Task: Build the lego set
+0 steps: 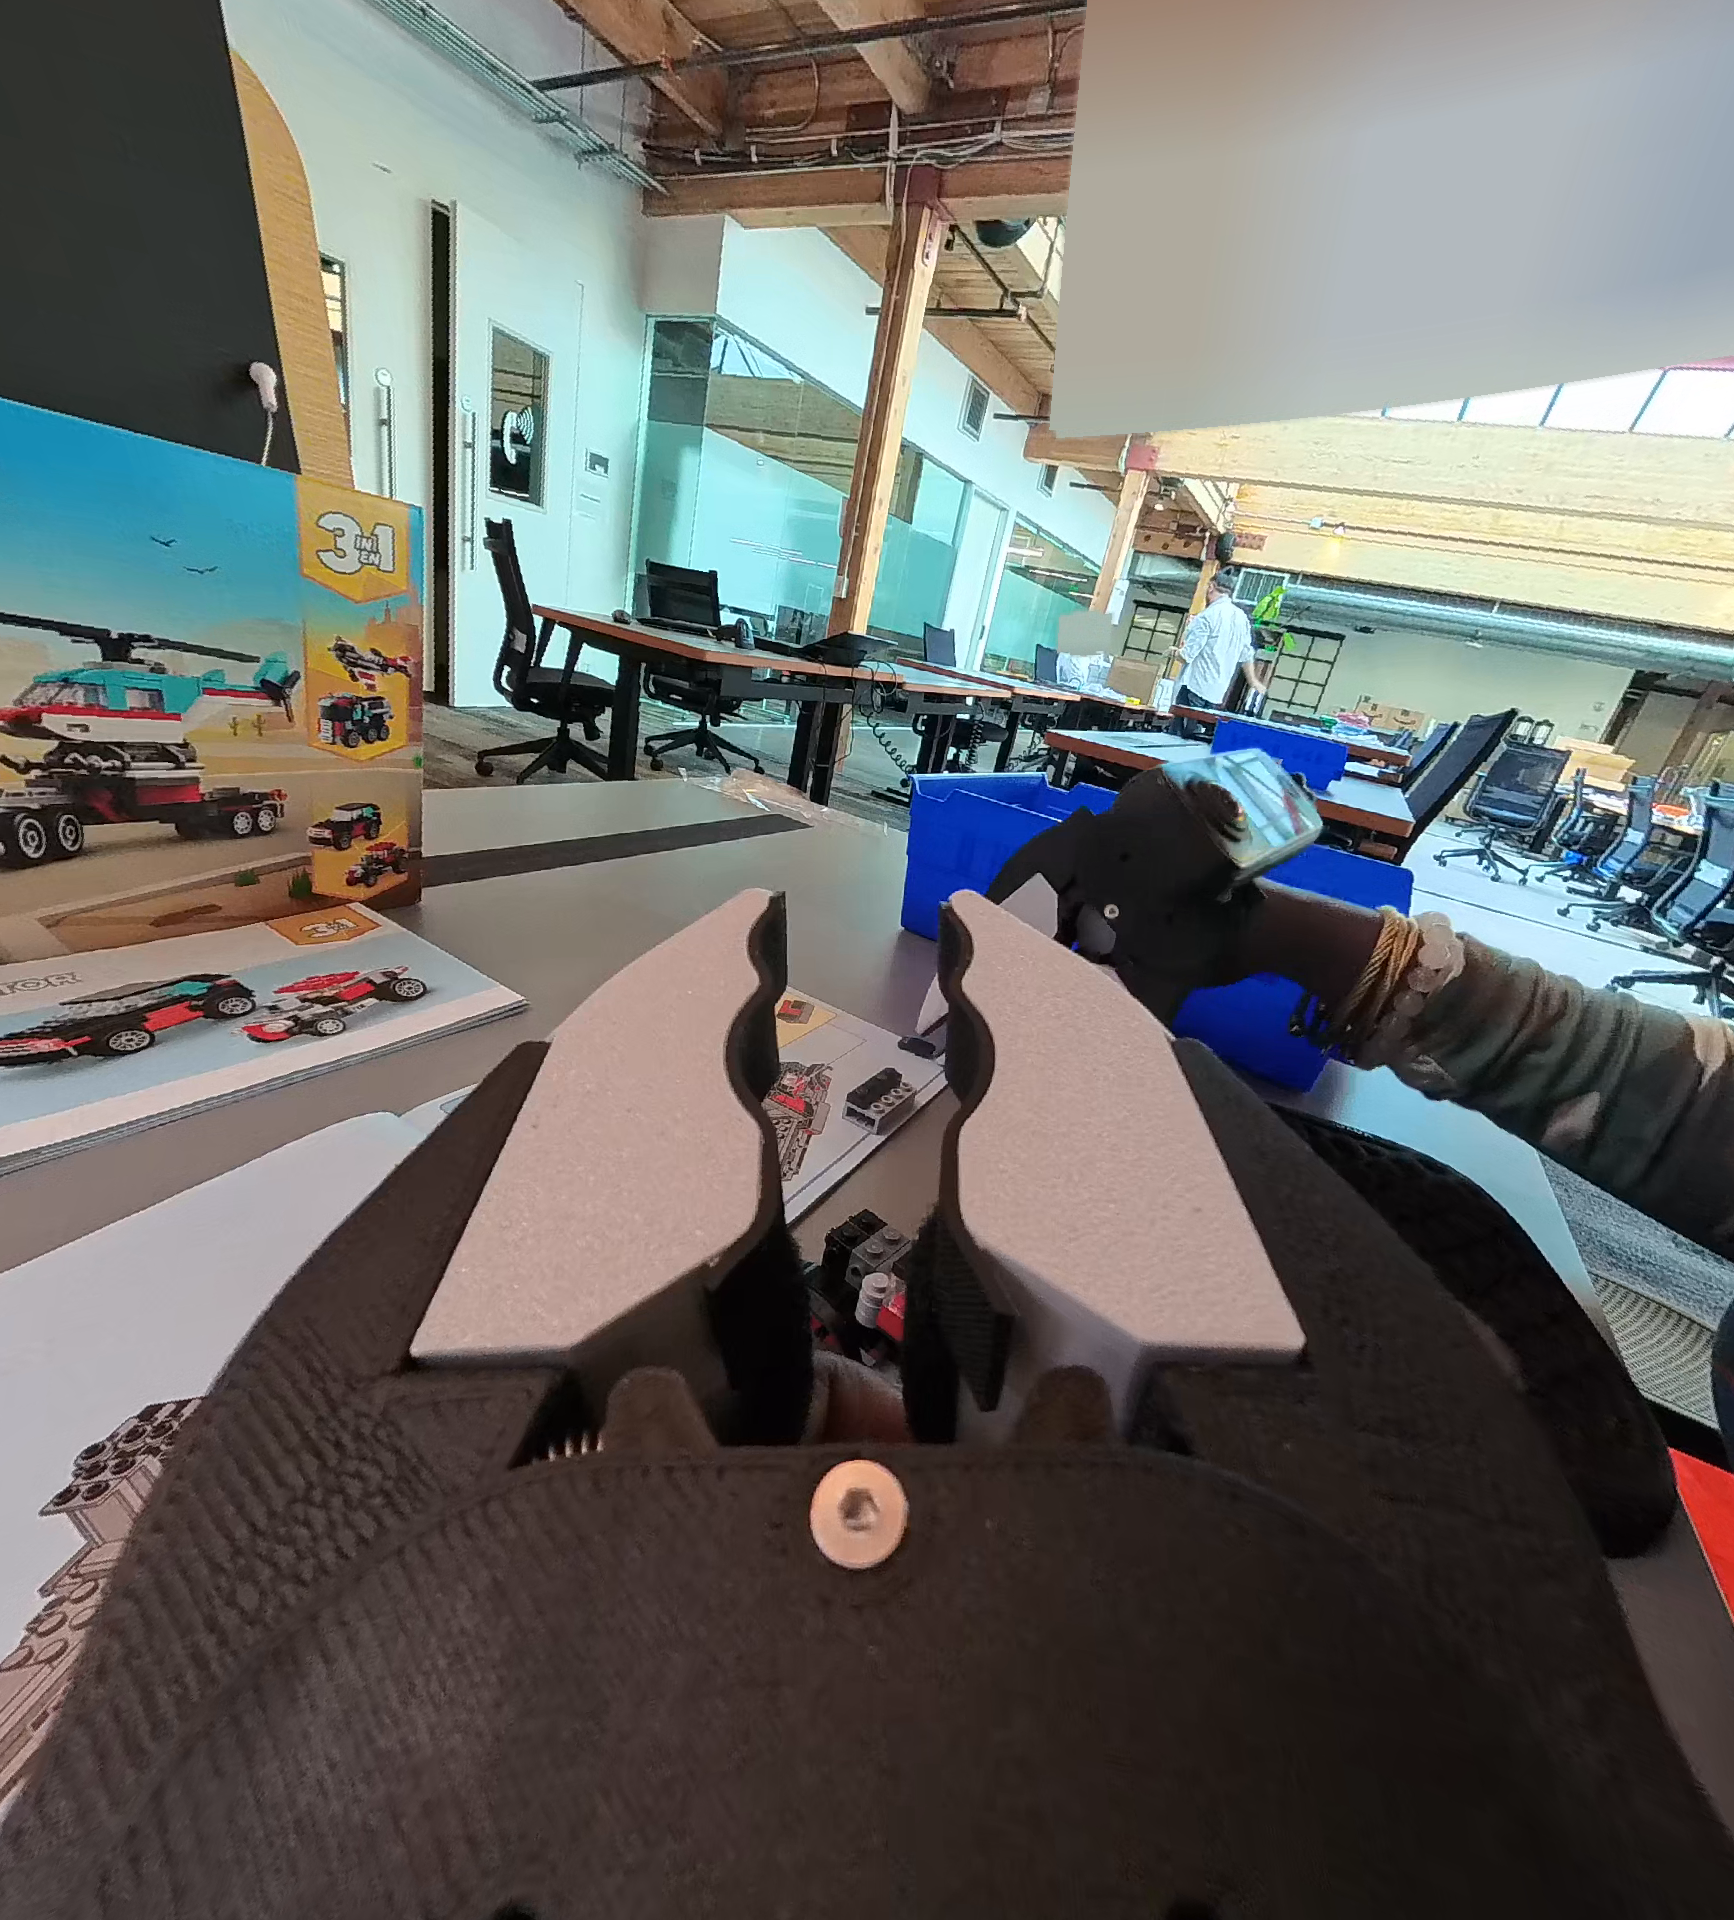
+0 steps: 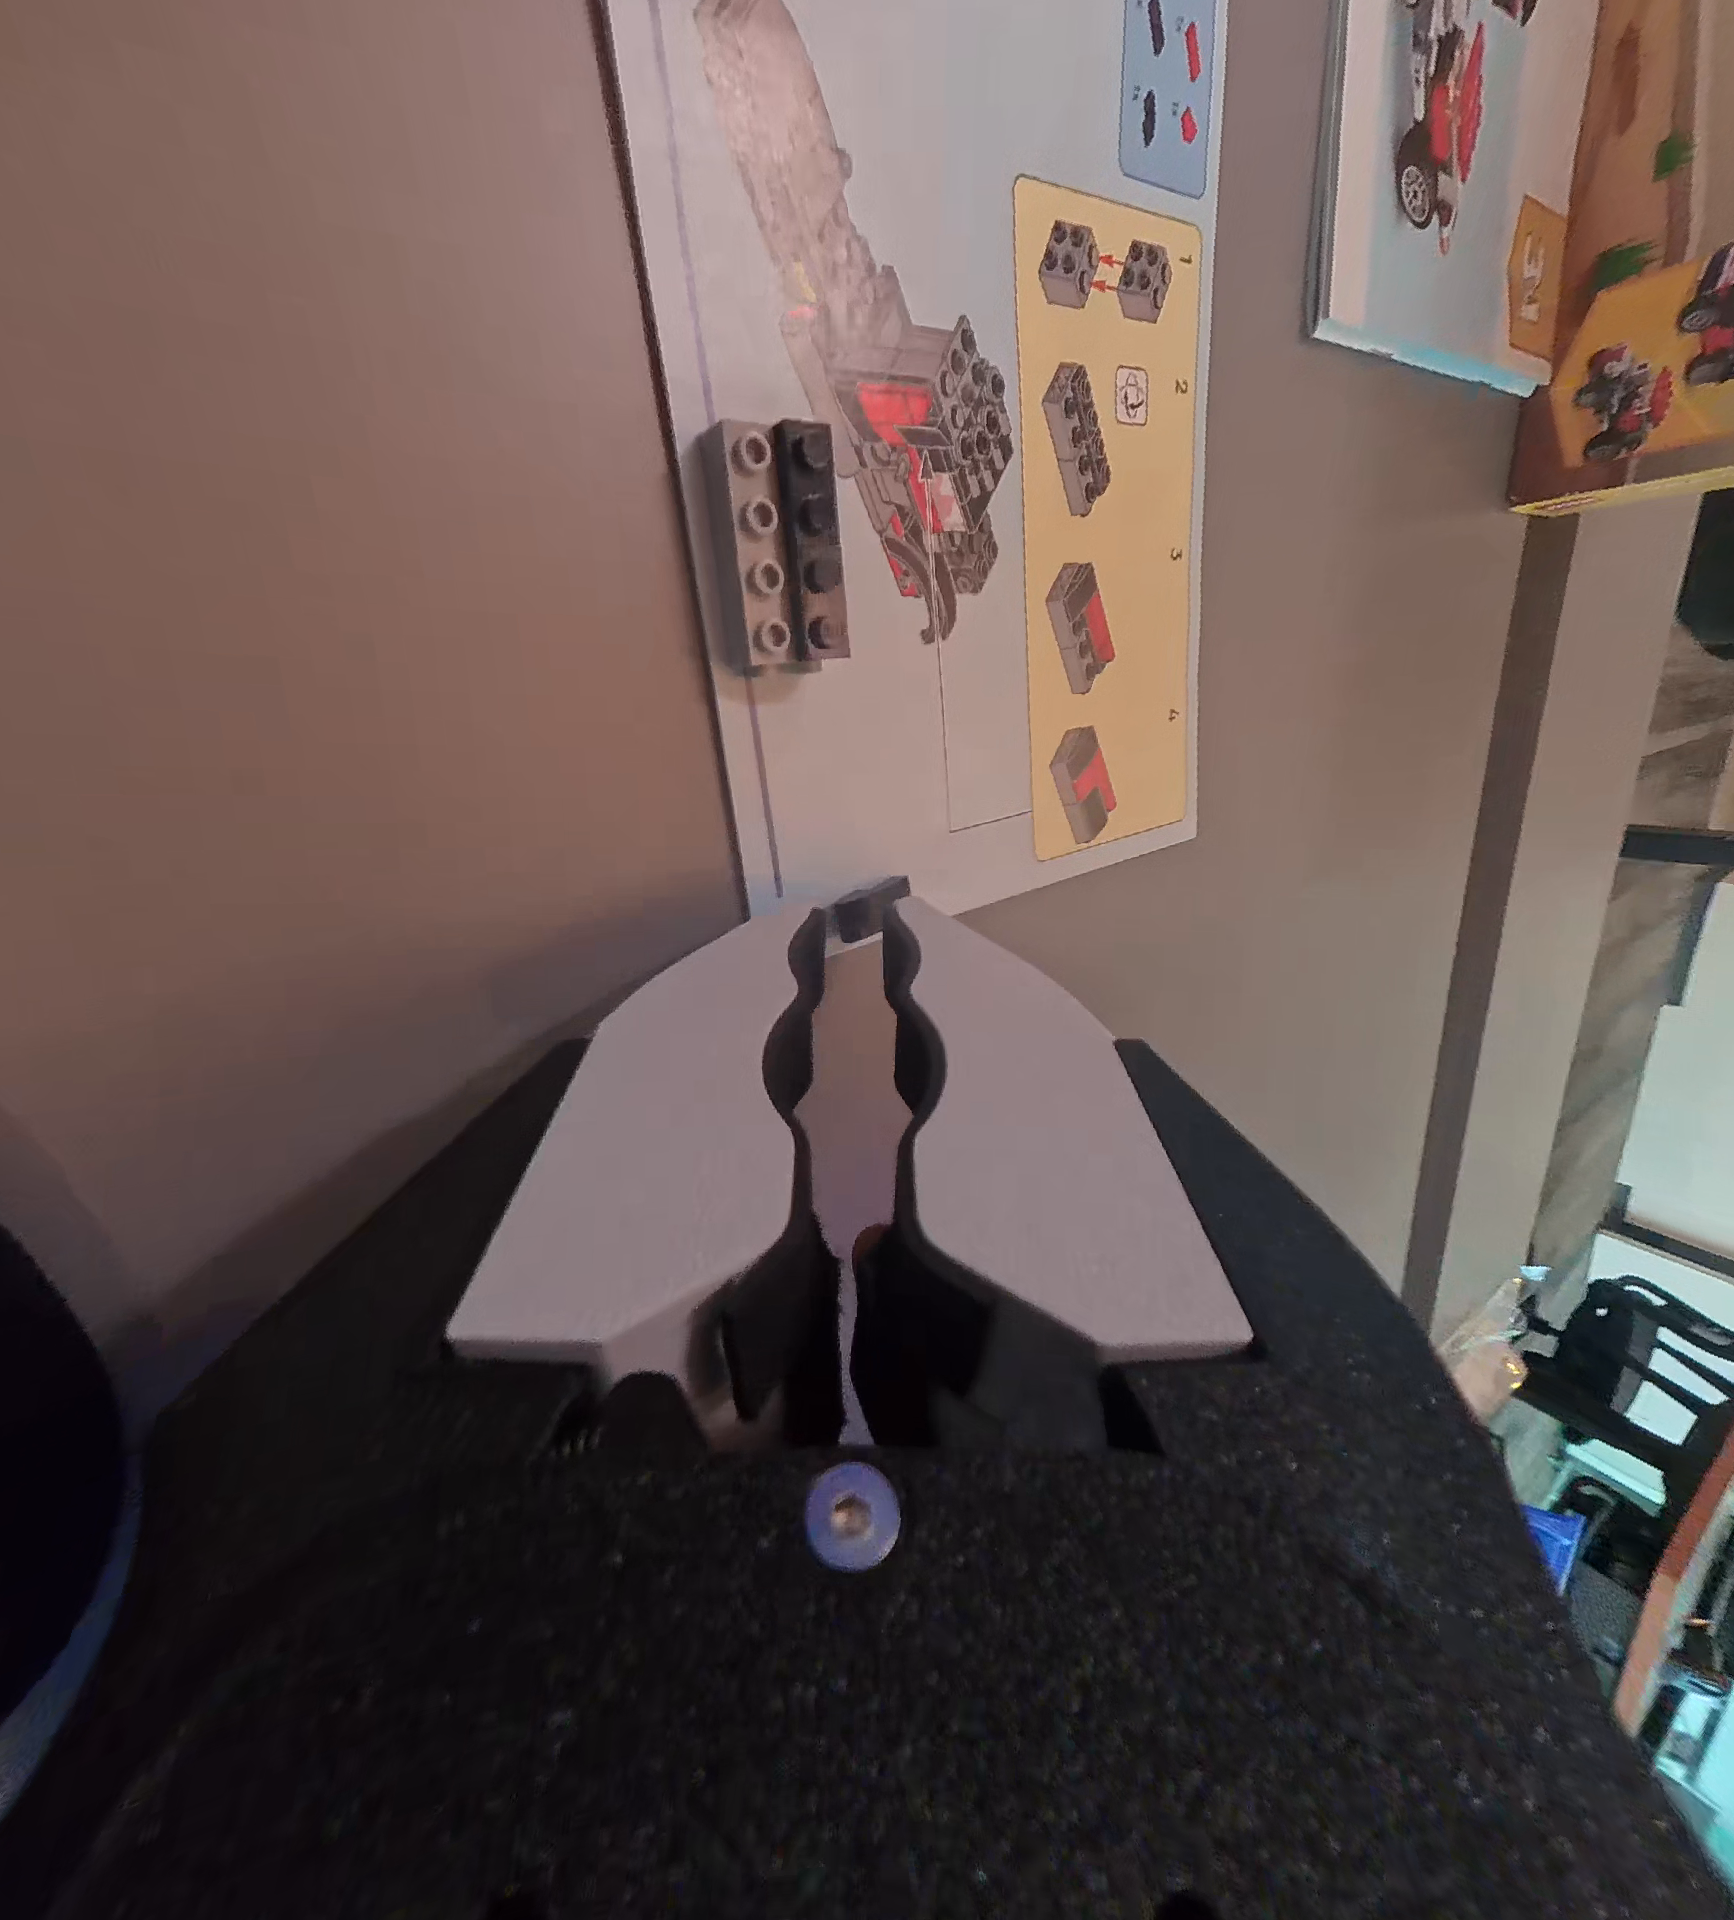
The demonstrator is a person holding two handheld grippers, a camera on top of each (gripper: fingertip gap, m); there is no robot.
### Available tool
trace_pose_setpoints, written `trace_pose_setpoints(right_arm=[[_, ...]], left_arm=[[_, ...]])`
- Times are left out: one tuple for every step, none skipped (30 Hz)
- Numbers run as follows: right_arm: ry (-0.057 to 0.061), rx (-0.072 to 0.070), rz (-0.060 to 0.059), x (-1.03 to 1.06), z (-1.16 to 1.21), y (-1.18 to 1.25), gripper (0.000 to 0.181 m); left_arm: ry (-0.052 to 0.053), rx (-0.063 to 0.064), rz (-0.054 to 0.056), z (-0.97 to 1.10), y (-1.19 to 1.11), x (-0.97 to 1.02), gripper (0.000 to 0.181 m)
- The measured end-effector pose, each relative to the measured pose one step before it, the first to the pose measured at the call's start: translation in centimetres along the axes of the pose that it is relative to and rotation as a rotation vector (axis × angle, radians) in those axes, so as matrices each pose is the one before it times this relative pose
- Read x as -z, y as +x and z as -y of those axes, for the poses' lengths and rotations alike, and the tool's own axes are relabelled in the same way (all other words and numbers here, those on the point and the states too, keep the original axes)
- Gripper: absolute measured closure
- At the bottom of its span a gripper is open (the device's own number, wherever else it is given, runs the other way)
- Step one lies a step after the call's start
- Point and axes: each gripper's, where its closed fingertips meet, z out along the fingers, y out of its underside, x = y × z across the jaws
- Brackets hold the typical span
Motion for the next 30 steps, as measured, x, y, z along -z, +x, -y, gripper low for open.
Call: trace_pose_setpoints(right_arm=[[-0.0026,-0.0117,0.013,0.026,0.01,-0.03,0.17],[-0.0013,-0.0125,0.0107,0.029,0.018,0.003,0.169],[-0.0005,-0.012,0.0105,0.035,0.016,0.002,0.169],[0.0016,-0.0125,0.0078,0.041,0.014,0.018,0.168],[0.0033,-0.0141,0.004,0.068,0.036,0.058,0.168],[0.0045,-0.0162,-0.0001,0.124,0.042,0.1,0.168],[0.009,-0.0193,-0.0047,0.187,0.135,0.146,0.168],[0.0137,-0.0218,-0.0045,0.255,0.244,0.117,0.168],[0.0158,-0.0263,-0.0041,0.27,0.296,0.101,0.168],[0.015,-0.0282,0.0048,0.239,0.274,-0.057,0.168],[0.0081,-0.0284,0.0154,0.173,0.166,-0.234,0.168],[-0.0021,-0.0277,0.0179,0.126,0.022,-0.282,0.168],[-0.0075,-0.0275,0.0159,0.103,-0.061,-0.262,0.168],[-0.0035,-0.0301,0.0174,0.104,-0.019,-0.267,0.168],[0.0042,-0.0366,0.0198,0.103,0.085,-0.289,0.168],[0.0077,-0.044,0.0263,0.093,0.123,-0.359,0.168],[0.0022,-0.0468,0.0342,0.069,0.053,-0.454,0.168],[-0.0071,-0.0425,0.0348,0.059,-0.06,-0.452,0.168],[-0.0111,-0.0374,0.0277,0.058,-0.118,-0.384,0.168],[-0.0153,-0.0326,0.0224,0.072,-0.164,-0.303,0.168],[-0.0196,-0.0284,0.0209,0.076,-0.208,-0.285,0.168],[-0.0221,-0.0232,0.0213,0.047,-0.214,-0.295,0.168],[-0.022,-0.0187,0.0139,0.006,-0.207,-0.208,0.167],[-0.0199,-0.0145,0.002,-0.03,-0.175,-0.043,0.167],[-0.0213,-0.0086,-0.0008,-0.095,-0.212,0.002,0.167],[-0.0265,-0.0035,0.004,-0.167,-0.31,-0.078,0.166],[-0.0365,-0.0016,0.0097,-0.312,-0.494,-0.142,0.165],[-0.0494,-0.0014,0.0115,-0.453,-0.708,-0.152,0.162],[-0.0134,-0.0067,0.0039,-0.207,-0.17,-0.04,0.161],[0.0146,-0.0183,-0.0009,-0.083,0.156,0.014,0.159]], left_arm=[[0.0006,0.0006,0.0006,0.01,-0.011,0.0,0.154],[0.0003,0.0007,0.0004,-0.003,-0.01,0.004,0.154],[0.0004,0.0003,0.0002,0.009,-0.005,0.01,0.154],[0.0004,-0.0002,0.0002,0.007,0.0,0.006,0.154],[0.0002,-0.0001,0.0003,0.003,-0.004,-0.002,0.154],[0.0001,0.0003,0.0001,0.001,0.001,0.0,0.154],[0.0001,0.0003,-0.0001,-0.005,-0.008,0.005,0.154],[-0.0001,0.0003,0.0001,-0.001,0.001,0.0,0.154],[-0.0005,0.0002,-0.0001,-0.007,-0.002,-0.005,0.154],[-0.0007,-0.0001,-0.0002,-0.01,-0.002,-0.004,0.154],[-0.0005,-0.0002,0.0,-0.009,0.007,0.0,0.154],[-0.0004,0.0001,0.0001,-0.006,-0.005,-0.006,0.154],[-0.0004,0.0005,-0.0001,-0.003,-0.009,-0.002,0.154],[0.0,0.0004,0.0001,-0.01,0.0,0.002,0.154],[0.0003,0.0002,0.0004,0.008,-0.008,0.011,0.154],[0.0004,0.0002,0.0002,0.006,-0.002,-0.003,0.154],[0.0004,0.0002,-0.0001,-0.001,-0.003,0.012,0.154],[0.0005,-0.0002,-0.0001,0.007,0.004,0.005,0.154],[0.0006,-0.0008,-0.0001,0.007,0.013,0.009,0.154],[0.0001,-0.0008,0.0,-0.001,0.003,-0.005,0.154],[-0.0009,-0.0002,-0.0003,-0.015,0.007,-0.007,0.154],[-0.0014,0.0001,-0.0007,-0.02,0.001,-0.008,0.154],[-0.0009,0.0006,-0.0006,-0.017,0.012,-0.015,0.154],[-0.0003,0.0015,-0.0012,-0.015,0.019,-0.005,0.154],[-0.0005,0.0016,-0.0013,-0.009,0.015,-0.023,0.153],[-0.0012,0.0011,-0.0006,-0.024,-0.004,-0.003,0.153],[-0.0008,0.0004,-0.0002,-0.012,-0.004,-0.012,0.153],[0.0002,-0.0002,0.0002,0.003,0.001,0.008,0.153],[0.0004,-0.0003,0.0003,0.002,0.002,-0.007,0.153],[0.0,0.0001,-0.0002,-0.009,0.001,0.002,0.153]])
